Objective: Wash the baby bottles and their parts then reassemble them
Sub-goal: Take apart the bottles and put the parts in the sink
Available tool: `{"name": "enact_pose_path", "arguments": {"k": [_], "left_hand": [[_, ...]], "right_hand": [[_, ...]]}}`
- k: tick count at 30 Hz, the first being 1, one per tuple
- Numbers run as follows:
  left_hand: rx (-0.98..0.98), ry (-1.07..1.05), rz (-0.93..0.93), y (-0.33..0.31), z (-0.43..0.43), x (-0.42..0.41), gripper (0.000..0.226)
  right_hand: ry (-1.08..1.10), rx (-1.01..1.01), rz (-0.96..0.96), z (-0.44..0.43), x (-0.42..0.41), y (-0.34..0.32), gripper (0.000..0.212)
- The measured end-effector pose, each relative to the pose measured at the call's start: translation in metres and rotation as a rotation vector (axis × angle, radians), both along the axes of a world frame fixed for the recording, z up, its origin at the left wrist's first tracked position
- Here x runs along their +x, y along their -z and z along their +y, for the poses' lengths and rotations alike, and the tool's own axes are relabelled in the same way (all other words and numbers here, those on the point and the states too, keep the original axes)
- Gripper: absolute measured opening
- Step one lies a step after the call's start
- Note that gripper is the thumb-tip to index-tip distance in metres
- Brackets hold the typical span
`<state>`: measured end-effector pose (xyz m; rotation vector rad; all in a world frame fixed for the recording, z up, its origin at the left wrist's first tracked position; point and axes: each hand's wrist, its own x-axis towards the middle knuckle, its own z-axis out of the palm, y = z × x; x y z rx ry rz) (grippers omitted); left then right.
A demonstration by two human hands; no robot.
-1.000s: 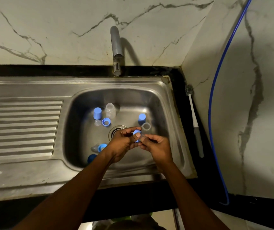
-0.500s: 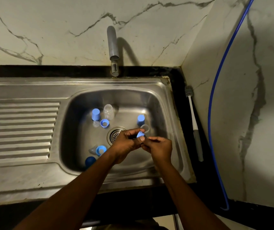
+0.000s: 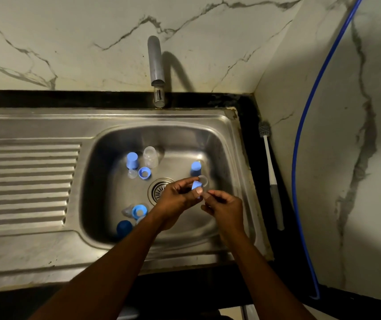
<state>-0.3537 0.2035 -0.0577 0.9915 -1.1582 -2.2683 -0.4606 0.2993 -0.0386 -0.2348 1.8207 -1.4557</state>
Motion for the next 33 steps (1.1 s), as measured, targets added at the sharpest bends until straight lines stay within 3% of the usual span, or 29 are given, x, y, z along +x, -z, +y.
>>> {"name": "enact_pose_path", "arguments": {"k": [3, 7, 11, 12, 16, 20, 22, 24, 26, 29, 33], "left_hand": [[0.027, -0.007, -0.009, 0.007, 0.005, 0.001, 0.032], [-0.037, 0.035, -0.089, 0.012, 0.009, -0.001, 0.031], [0.060, -0.024, -0.027, 0.013, 0.001, -0.001, 0.041], [0.086, -0.045, -0.022, 0.014, 0.000, -0.002, 0.040], [0.152, -0.080, -0.050, 0.021, 0.007, -0.016, 0.031], [0.170, -0.019, -0.164, 0.037, 0.003, -0.011, 0.026], [0.178, -0.058, -0.242, 0.045, -0.002, -0.005, 0.024], [0.194, -0.160, -0.309, 0.055, -0.005, -0.002, 0.016], [0.251, -0.255, -0.338, 0.067, -0.008, -0.005, 0.010], [0.316, -0.329, -0.366, 0.083, -0.012, -0.015, 0.014], [0.292, -0.413, -0.414, 0.099, -0.019, -0.030, 0.010]], "right_hand": [[-0.118, 0.003, -0.014, 0.005, -0.001, 0.007, 0.015], [-0.203, 0.121, 0.166, -0.004, -0.005, 0.012, 0.012], [-0.370, 0.003, -0.114, -0.015, -0.012, 0.003, 0.025], [-0.372, 0.007, -0.100, -0.017, -0.011, 0.003, 0.025], [-0.254, 0.192, 0.168, -0.022, -0.006, 0.020, 0.026], [-0.328, 0.230, 0.128, -0.018, -0.015, 0.031, 0.046], [-0.325, 0.246, 0.061, -0.018, -0.026, 0.035, 0.039], [-0.346, 0.345, 0.111, -0.024, -0.033, 0.043, 0.023], [-0.483, 0.521, 0.264, -0.035, -0.036, 0.052, 0.019], [-0.694, 0.781, 0.499, -0.049, -0.031, 0.057, 0.029], [-0.502, 0.718, 0.367, -0.049, -0.028, 0.083, 0.031]]}}
